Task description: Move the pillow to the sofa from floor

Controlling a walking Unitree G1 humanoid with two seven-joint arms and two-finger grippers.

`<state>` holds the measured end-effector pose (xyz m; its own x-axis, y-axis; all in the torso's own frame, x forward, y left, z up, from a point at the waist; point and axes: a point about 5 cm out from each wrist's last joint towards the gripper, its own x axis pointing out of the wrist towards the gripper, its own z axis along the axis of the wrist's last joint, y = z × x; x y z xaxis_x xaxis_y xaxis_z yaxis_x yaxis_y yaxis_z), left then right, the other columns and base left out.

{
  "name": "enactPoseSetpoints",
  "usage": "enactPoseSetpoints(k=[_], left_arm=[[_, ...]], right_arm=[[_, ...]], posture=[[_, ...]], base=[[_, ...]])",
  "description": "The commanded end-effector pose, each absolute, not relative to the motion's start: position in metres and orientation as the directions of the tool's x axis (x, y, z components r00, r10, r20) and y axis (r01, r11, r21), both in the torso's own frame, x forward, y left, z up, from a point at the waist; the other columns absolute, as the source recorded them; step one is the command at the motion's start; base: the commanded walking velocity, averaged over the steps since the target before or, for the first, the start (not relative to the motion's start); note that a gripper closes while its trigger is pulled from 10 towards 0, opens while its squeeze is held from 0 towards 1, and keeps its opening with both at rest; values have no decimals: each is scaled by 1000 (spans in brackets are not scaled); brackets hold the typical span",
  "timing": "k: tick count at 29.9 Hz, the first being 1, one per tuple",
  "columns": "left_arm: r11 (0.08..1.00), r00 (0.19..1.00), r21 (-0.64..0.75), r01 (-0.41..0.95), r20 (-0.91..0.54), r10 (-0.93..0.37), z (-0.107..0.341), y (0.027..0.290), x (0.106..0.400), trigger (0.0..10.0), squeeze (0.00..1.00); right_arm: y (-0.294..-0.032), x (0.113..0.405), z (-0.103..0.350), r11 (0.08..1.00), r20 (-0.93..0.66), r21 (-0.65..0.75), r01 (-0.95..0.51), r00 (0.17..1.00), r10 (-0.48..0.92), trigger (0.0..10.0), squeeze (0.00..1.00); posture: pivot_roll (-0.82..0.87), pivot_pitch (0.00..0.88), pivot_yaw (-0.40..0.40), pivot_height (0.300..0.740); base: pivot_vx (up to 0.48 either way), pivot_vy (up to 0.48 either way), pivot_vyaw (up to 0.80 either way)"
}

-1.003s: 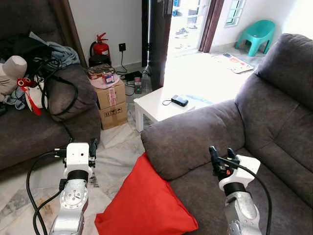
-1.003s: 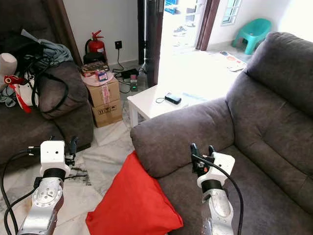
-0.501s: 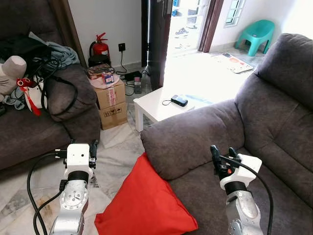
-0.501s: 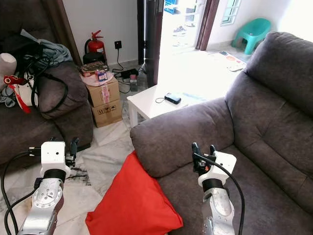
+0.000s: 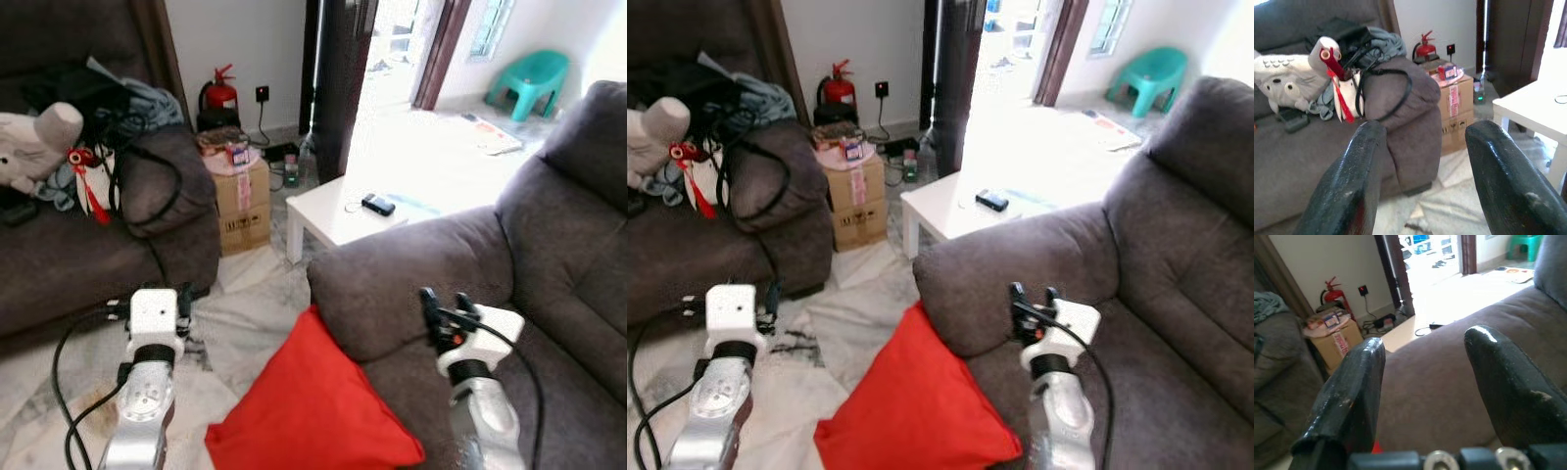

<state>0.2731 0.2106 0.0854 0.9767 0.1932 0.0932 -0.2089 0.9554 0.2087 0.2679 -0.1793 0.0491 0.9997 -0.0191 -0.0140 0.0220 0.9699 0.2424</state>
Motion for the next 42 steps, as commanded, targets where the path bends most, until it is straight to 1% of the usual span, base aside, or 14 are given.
enactPoseSetpoints(k=[1, 9, 16, 27, 39, 42], left_arm=[[961, 980, 198, -194, 89, 179, 86, 205, 274, 10000, 0], [961, 979, 189, -201, 81, 189, 86, 206, 274, 10000, 0], [961, 979, 190, -203, 76, 192, 86, 207, 275, 10000, 0], [962, 979, 184, -201, 74, 190, 86, 206, 275, 10000, 0], [963, 979, 180, -201, 63, 193, 84, 205, 274, 10000, 0], [964, 980, 178, -198, 67, 189, 84, 204, 274, 10000, 0]], right_arm=[[-189, 265, 50, 971, -16, 235, 51, 999, -49, 10000, 0], [-189, 268, 51, 970, -20, 236, 52, 999, -49, 10000, 0], [-191, 270, 52, 971, -19, 233, 55, 998, -52, 10000, 0], [-192, 271, 53, 972, -19, 230, 54, 999, -51, 10000, 0], [-194, 272, 54, 973, -20, 226, 53, 999, -50, 10000, 0], [-193, 273, 54, 973, -18, 227, 50, 999, -48, 10000, 0]], posture=[[47, 0, -55, 740], [50, 0, -57, 740], [51, 0, -58, 740], [53, 0, -61, 740], [53, 0, -65, 740], [54, 0, -66, 740]], base=[[0, 0, 0], [0, 0, 0], [0, 411, 0], [0, 0, 0], [0, 480, 0], [0, 97, 0]])
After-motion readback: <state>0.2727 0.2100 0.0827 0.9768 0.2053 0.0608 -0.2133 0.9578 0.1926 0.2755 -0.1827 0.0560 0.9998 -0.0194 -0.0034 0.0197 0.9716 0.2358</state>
